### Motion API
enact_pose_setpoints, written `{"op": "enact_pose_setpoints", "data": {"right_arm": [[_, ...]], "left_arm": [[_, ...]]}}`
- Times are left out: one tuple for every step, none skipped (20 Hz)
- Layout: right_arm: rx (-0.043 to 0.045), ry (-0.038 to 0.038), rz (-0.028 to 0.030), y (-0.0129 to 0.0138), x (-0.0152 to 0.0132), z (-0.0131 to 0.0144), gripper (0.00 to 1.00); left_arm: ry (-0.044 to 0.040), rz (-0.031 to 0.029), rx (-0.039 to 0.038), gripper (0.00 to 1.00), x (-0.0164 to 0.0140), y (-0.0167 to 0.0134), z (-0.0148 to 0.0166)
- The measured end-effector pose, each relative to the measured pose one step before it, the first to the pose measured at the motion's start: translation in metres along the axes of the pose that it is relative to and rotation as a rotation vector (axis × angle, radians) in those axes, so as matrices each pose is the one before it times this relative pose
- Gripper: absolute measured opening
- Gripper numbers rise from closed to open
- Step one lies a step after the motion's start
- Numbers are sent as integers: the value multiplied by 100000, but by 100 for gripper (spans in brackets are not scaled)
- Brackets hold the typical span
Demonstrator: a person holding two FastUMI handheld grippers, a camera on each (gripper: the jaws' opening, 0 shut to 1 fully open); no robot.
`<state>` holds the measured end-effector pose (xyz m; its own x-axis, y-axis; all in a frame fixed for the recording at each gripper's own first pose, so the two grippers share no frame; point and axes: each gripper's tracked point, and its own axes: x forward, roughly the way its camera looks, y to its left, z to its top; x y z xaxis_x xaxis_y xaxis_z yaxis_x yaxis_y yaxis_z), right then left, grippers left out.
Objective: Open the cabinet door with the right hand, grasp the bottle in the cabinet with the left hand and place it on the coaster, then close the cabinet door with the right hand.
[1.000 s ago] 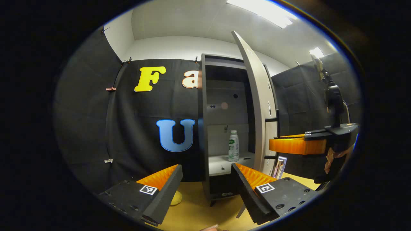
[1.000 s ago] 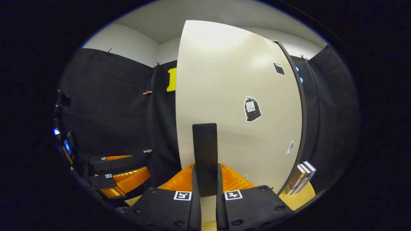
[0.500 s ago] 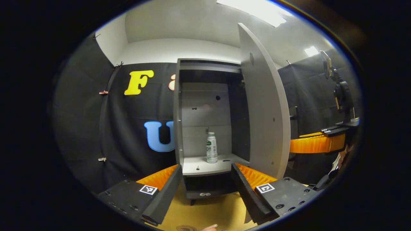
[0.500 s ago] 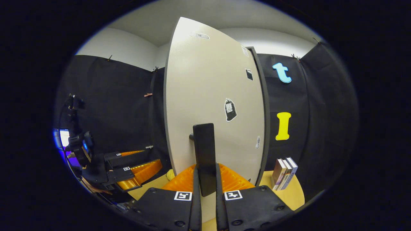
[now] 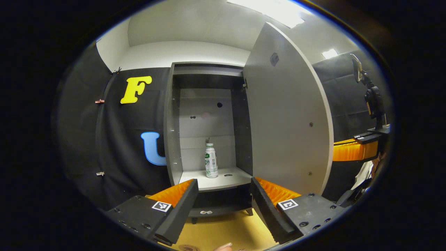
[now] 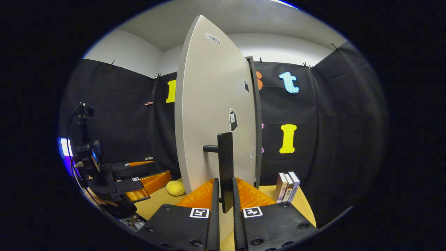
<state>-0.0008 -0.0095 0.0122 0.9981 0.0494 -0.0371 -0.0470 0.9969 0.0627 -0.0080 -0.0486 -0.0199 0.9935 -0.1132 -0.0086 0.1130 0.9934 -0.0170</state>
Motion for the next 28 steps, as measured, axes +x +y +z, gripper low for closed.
{"op": "enact_pose_setpoints", "data": {"right_arm": [[-573,20,-890,-521,-5,-41,21],[-565,166,-942,-326,-167,23,21],[-480,124,-1038,-366,-86,58,21],[-268,32,-1344,-415,-82,-31,20],[-368,84,-1471,-457,-88,-40,20],[-599,-13,-1378,-639,-47,-39,21],[-466,-30,-1368,-520,17,42,21],[18,210,-1453,-455,-45,-60,20],[382,382,-1305,-498,-181,-77,21],[891,233,-1332,-638,-119,-36,19],[1072,277,-1817,-685,-39,-30,17],[1715,99,-789,-424,-107,59,15],[2294,573,1084,242,-75,-164,15],[885,-292,1178,272,-107,75,15],[-742,67,635,231,119,54,15],[-1999,-17,-117,-143,-101,-28,15],[-2749,40,-993,-161,-190,16,15],[-2409,190,-1213,-249,-240,-228,15],[-1326,223,-1099,-162,-388,-171,15],[-346,280,-626,105,-377,-134,15],[820,-56,105,217,-531,-22,16],[1317,-220,-647,96,-577,159,16],[902,-742,-1746,-232,-647,340,15],[697,-1265,-2750,-406,-637,502,15],[737,-1340,-2720,-239,-728,484,15],[6,-1474,-3244,-95,-492,385,15],[-977,-1556,-3385,-134,-567,389,15],[-1275,-1372,-3056,242,-591,280,15]], "left_arm": [[-249,-870,36,98,379,-268,152],[-163,-1211,24,95,492,-441,-81],[-86,-1438,124,95,443,-323,6],[121,-1431,497,99,625,-174,-54],[44,-793,861,99,703,204,26],[45,-474,774,95,612,118,146],[28,-770,222,95,620,158,55],[-56,-872,-278,95,375,-82,-378],[118,-1051,-742,95,503,-5,-136],[135,-986,-872,95,875,232,-10],[179,-862,-504,95,660,131,5],[-47,-599,39,95,591,216,-31],[-159,-752,730,95,671,182,132],[-638,-917,1587,95,696,160,181],[-913,-159,1906,95,793,321,351],[-552,-485,1560,95,960,304,75],[-439,-314,821,95,858,323,188],[-602,-213,40,95,931,519,-17],[-301,200,-813,95,1069,632,-1],[210,1072,-787,99,924,726,-253],[604,756,-779,99,1072,596,-292],[592,909,-944,95,1125,648,-378],[414,709,-970,95,1142,636,-189],[142,41,-1136,92,1143,500,-192],[-149,-507,-1079,95,1065,351,-61],[-105,-757,-948,95,1139,428,-169],[-77,-387,-710,95,1245,397,-174],[291,100,-371,95,1082,518,-235]]}}
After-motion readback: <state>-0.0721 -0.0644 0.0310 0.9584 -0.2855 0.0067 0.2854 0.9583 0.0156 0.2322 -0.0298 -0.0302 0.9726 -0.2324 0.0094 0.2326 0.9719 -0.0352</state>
